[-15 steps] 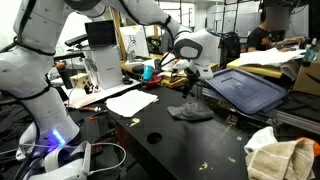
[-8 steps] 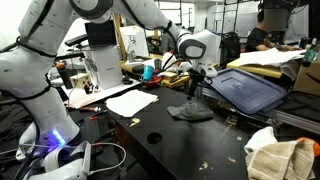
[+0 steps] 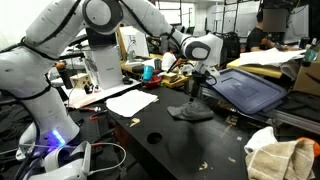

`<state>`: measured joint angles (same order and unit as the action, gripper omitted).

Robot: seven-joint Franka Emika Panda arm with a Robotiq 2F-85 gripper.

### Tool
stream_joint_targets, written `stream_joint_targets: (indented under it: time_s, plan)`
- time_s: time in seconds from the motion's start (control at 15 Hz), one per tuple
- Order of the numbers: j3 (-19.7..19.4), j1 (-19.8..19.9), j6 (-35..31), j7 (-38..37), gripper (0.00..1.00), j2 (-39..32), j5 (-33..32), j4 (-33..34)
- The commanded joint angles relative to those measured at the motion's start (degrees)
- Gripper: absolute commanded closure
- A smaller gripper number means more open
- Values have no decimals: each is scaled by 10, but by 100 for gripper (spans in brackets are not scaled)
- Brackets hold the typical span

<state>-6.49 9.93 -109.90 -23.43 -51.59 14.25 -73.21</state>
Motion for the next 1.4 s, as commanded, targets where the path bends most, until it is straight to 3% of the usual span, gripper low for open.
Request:
stream_joint_targets:
  time_s: [0.0,0.33,1.07,1.13,1.2,1.33]
  plan:
    - [-5,-3,64,-5,0,-40,-21,80]
    - [-6,-3,122,-7,0,-83,-41,151]
    - [-6,-5,183,-10,0,-168,-64,250]
    - [-6,-5,187,-10,25,-172,-66,254]
    - [-6,-4,191,-10,26,-175,-67,260]
    - [-8,-5,198,-14,42,-178,-67,262]
